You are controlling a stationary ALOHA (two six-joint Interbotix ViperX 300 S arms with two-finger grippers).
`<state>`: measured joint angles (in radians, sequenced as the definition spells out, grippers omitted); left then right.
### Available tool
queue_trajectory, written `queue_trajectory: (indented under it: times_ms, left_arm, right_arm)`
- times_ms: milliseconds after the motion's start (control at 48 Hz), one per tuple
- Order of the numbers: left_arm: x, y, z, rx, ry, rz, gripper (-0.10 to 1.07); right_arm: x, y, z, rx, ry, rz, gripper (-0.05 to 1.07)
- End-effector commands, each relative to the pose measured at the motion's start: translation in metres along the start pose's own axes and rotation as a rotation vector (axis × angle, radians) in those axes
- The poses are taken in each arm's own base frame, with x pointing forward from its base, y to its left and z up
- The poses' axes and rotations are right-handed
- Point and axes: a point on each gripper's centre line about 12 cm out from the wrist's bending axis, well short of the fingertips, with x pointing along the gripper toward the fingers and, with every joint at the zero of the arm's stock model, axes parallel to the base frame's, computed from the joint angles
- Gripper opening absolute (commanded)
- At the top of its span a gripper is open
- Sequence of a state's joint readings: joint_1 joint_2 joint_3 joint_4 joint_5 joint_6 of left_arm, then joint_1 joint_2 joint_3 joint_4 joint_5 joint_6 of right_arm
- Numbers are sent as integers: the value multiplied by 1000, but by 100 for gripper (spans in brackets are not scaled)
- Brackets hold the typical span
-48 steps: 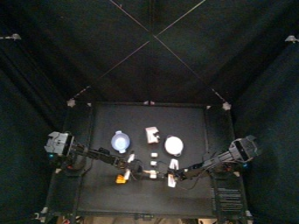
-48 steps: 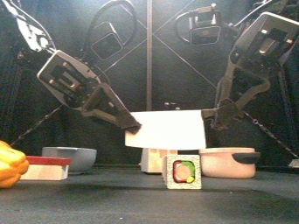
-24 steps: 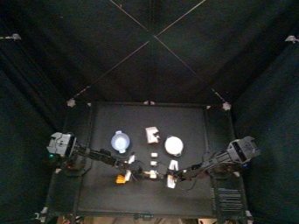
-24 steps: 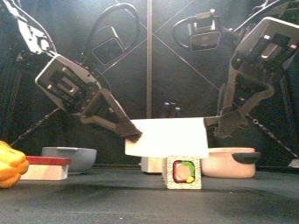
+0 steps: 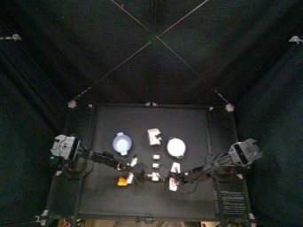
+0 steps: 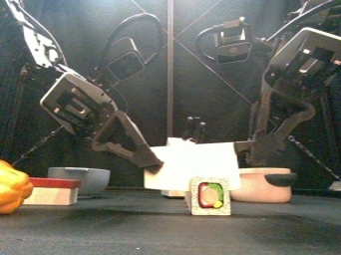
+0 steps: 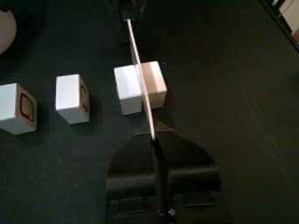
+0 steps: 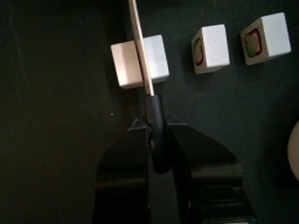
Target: Cut sushi roll
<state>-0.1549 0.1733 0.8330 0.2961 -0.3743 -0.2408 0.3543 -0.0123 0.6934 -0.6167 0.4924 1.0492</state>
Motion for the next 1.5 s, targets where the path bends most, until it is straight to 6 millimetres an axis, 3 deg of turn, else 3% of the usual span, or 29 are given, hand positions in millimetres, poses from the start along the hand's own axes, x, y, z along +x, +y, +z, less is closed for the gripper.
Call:
queue_trajectory:
  times_ms: [0, 479, 1000, 1479]
  left_arm:
    - [0, -12, -9, 28, 31, -27, 22]
    - [13, -11, -28, 18, 91, -26, 22]
    - [12, -20, -30, 13, 160, -20, 22]
    - [15, -42, -19, 47, 207, -38, 22]
  right_arm:
    - [0, -2, -3, 15, 7, 3, 35]
    - [22, 1, -20, 33, 68, 19, 35]
    - [17, 10, -13, 74, 64, 48, 35]
    - [9, 35, -13, 42, 48, 95, 35]
